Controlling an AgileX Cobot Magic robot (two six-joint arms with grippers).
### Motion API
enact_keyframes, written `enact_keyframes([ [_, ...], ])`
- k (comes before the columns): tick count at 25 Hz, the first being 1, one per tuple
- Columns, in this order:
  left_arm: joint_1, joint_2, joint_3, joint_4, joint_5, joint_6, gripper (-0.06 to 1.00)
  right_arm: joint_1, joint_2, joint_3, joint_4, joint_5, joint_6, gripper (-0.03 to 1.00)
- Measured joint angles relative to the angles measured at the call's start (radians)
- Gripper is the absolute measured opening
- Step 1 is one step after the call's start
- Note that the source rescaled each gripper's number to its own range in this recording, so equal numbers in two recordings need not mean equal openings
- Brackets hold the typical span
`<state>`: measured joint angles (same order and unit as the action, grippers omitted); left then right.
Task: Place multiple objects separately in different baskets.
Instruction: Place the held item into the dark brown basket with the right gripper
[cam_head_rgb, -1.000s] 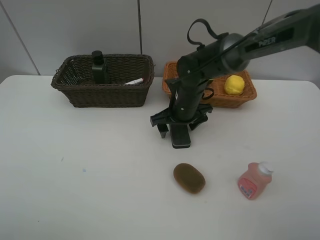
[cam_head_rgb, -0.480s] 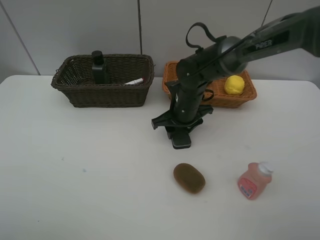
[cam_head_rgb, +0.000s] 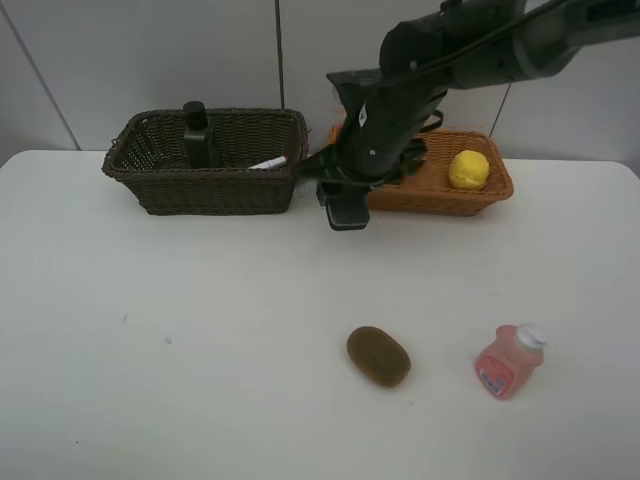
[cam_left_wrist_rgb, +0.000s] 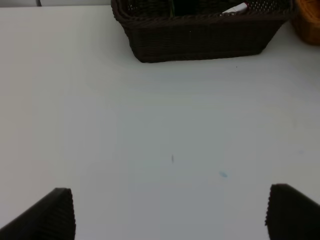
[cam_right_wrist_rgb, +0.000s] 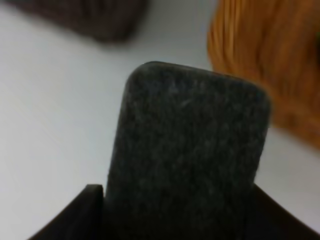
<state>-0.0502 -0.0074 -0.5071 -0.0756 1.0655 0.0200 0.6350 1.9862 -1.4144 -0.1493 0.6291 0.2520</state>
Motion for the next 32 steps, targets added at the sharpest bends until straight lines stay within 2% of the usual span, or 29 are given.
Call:
enact_keyframes([
  [2,0.000,0.000,0.000,0.000,0.000,0.000,1.00,0.001,-0.029,0.000,0.007,-0.125,0.000,0.41],
  [7,0.000,0.000,0.000,0.000,0.000,0.000,1.00,0.014,0.007,0.000,0.040,-0.512,-0.002,0.41],
  [8,0.000,0.000,0.000,0.000,0.000,0.000,1.00,0.022,0.053,0.000,0.040,-0.705,-0.003,0.41],
  [10,0.000,0.000,0.000,0.000,0.000,0.000,1.00,0.024,0.113,-0.005,0.041,-0.875,-0.003,0.41],
  [13,0.000,0.000,0.000,0.000,0.000,0.000,1.00,0.024,0.203,-0.069,0.056,-0.991,-0.003,0.41],
  [16,0.000,0.000,0.000,0.000,0.000,0.000,1.00,0.024,0.286,-0.172,0.066,-0.965,-0.003,0.41],
  [19,0.000,0.000,0.000,0.000,0.000,0.000,1.00,0.024,0.327,-0.259,0.069,-0.856,-0.003,0.41],
  [20,0.000,0.000,0.000,0.000,0.000,0.000,1.00,0.024,0.332,-0.277,0.069,-0.824,-0.003,0.49],
  [22,0.000,0.000,0.000,0.000,0.000,0.000,1.00,0.024,0.332,-0.285,0.071,-0.775,-0.003,0.79],
  [24,0.000,0.000,0.000,0.000,0.000,0.000,1.00,0.024,0.331,-0.290,0.071,-0.710,-0.003,0.92],
  [26,0.000,0.000,0.000,0.000,0.000,0.000,1.00,0.024,0.330,-0.290,0.071,-0.620,-0.003,0.96],
  [29,0.000,0.000,0.000,0.000,0.000,0.000,1.00,0.024,0.304,-0.290,0.071,-0.473,-0.005,0.98],
  [32,0.000,0.000,0.000,0.000,0.000,0.000,1.00,0.024,0.232,-0.290,0.058,-0.275,-0.017,0.98],
])
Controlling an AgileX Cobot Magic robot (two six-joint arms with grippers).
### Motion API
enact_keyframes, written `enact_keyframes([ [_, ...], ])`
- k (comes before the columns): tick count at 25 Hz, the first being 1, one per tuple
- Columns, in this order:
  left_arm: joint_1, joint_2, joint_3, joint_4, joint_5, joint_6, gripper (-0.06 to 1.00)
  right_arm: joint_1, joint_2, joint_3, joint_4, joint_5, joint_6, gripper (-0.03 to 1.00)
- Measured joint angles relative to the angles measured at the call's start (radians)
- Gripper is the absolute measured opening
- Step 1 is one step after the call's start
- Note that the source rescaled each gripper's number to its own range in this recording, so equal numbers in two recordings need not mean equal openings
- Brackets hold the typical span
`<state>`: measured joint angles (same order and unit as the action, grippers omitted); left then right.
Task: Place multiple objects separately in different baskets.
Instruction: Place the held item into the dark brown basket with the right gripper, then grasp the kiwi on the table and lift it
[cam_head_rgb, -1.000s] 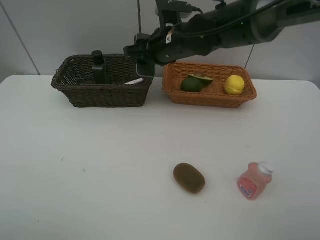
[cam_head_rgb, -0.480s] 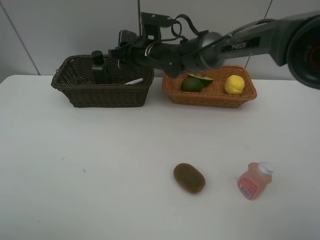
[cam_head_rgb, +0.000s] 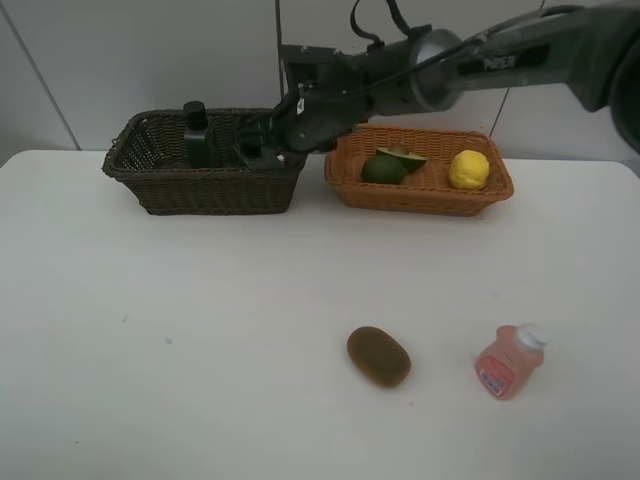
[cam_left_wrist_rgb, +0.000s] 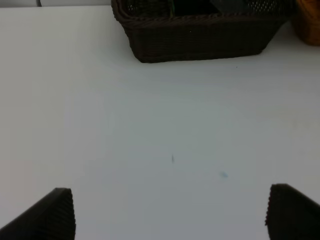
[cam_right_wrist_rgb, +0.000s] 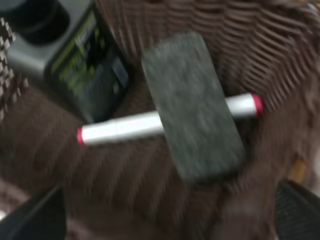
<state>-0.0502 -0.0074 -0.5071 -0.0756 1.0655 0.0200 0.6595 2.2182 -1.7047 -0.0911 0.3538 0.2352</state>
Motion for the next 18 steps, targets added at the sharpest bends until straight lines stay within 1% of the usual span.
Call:
enact_keyframes([
  [3,0.000,0.000,0.000,0.000,0.000,0.000,1.00,0.000,-0.086,0.000,-0.006,0.224,-0.055,0.98],
  [8,0.000,0.000,0.000,0.000,0.000,0.000,1.00,0.000,-0.202,0.000,0.014,0.703,-0.155,1.00],
  [10,0.000,0.000,0.000,0.000,0.000,0.000,1.00,0.000,-0.220,0.001,0.031,0.826,-0.183,1.00],
  [13,0.000,0.000,0.000,0.000,0.000,0.000,1.00,0.000,-0.250,0.052,0.040,0.852,-0.196,1.00],
  [15,0.000,0.000,0.000,0.000,0.000,0.000,1.00,0.000,-0.283,0.117,0.058,0.860,-0.199,1.00],
  [18,0.000,0.000,0.000,0.000,0.000,0.000,1.00,0.000,-0.343,0.264,0.085,0.861,-0.202,1.00],
])
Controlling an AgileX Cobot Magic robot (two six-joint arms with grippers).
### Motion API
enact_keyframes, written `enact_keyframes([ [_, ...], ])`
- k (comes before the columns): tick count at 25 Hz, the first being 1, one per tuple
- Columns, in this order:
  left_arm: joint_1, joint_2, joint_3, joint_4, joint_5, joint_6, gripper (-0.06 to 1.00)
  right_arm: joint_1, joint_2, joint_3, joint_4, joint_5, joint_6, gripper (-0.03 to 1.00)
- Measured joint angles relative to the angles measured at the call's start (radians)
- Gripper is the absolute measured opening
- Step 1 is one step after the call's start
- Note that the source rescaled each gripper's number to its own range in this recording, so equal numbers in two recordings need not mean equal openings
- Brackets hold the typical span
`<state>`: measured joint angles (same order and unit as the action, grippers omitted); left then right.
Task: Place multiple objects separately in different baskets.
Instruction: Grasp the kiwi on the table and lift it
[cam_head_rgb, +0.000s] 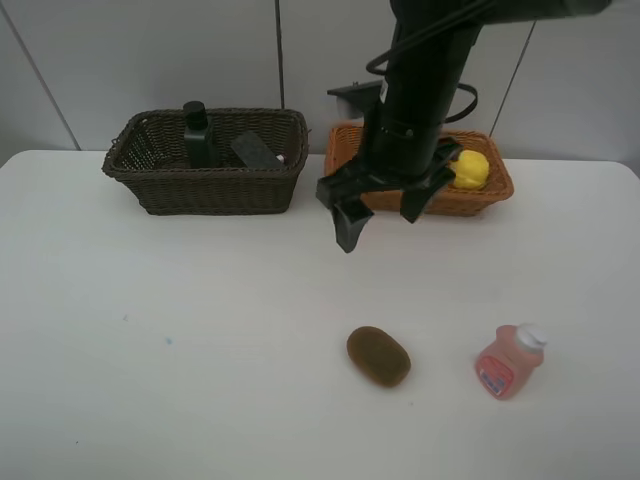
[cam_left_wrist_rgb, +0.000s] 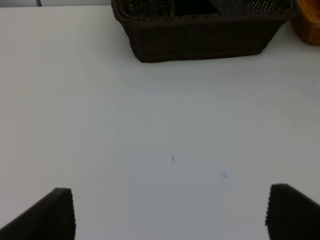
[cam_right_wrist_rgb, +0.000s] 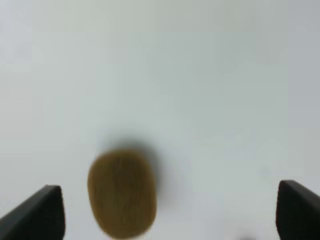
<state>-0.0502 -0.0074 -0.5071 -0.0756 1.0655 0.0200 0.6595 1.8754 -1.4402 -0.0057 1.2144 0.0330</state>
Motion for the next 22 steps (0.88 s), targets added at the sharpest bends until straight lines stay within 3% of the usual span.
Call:
enact_keyframes([
  [4,0.000,0.000,0.000,0.000,0.000,0.000,1.00,0.023,-0.093,0.219,0.018,-0.042,-0.012,1.00],
  [10,0.000,0.000,0.000,0.000,0.000,0.000,1.00,0.126,-0.194,0.442,0.048,-0.276,-0.066,1.00],
  [15,0.000,0.000,0.000,0.000,0.000,0.000,1.00,0.199,-0.200,0.538,0.069,-0.408,-0.095,1.00],
  [22,0.000,0.000,0.000,0.000,0.000,0.000,1.00,0.200,-0.200,0.580,0.034,-0.566,-0.113,1.00],
])
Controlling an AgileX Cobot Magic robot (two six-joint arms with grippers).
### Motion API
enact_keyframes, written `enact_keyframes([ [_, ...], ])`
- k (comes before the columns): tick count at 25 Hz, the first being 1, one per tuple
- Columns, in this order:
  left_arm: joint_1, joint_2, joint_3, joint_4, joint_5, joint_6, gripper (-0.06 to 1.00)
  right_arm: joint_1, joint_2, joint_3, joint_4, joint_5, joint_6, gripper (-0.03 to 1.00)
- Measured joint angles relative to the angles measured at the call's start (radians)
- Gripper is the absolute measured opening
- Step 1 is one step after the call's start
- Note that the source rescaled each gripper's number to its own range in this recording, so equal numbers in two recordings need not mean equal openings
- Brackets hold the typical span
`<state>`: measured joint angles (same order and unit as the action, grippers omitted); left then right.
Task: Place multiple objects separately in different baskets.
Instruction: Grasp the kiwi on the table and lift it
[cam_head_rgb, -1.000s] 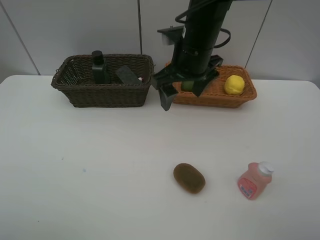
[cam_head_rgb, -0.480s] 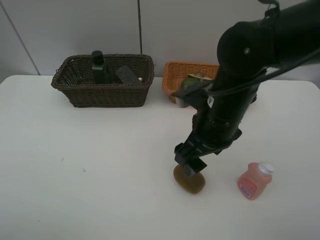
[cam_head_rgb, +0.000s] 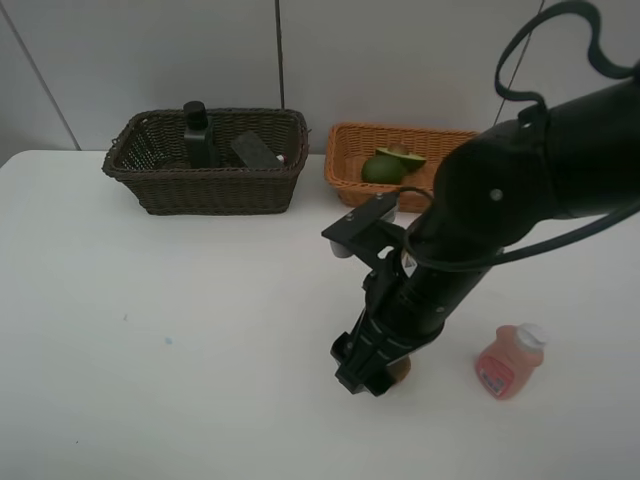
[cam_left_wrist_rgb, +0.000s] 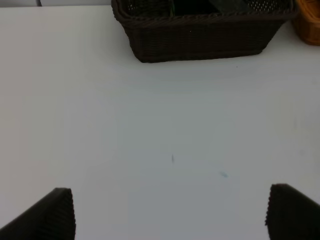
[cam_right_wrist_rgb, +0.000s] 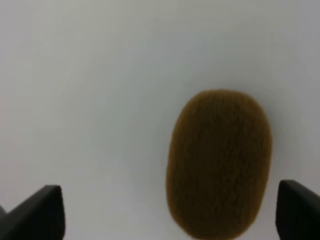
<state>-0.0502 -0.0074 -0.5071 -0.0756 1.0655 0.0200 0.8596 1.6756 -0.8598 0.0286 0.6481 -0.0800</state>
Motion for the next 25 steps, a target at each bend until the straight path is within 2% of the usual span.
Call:
enact_keyframes([
  [4,0.000,0.000,0.000,0.000,0.000,0.000,1.00,0.000,0.000,0.000,-0.029,-0.044,-0.003,1.00],
  [14,0.000,0.000,0.000,0.000,0.000,0.000,1.00,0.000,0.006,0.002,-0.070,-0.051,-0.003,1.00],
  [25,0.000,0.000,0.000,0.000,0.000,0.000,1.00,0.000,0.171,0.003,-0.096,-0.062,-0.003,1.00],
])
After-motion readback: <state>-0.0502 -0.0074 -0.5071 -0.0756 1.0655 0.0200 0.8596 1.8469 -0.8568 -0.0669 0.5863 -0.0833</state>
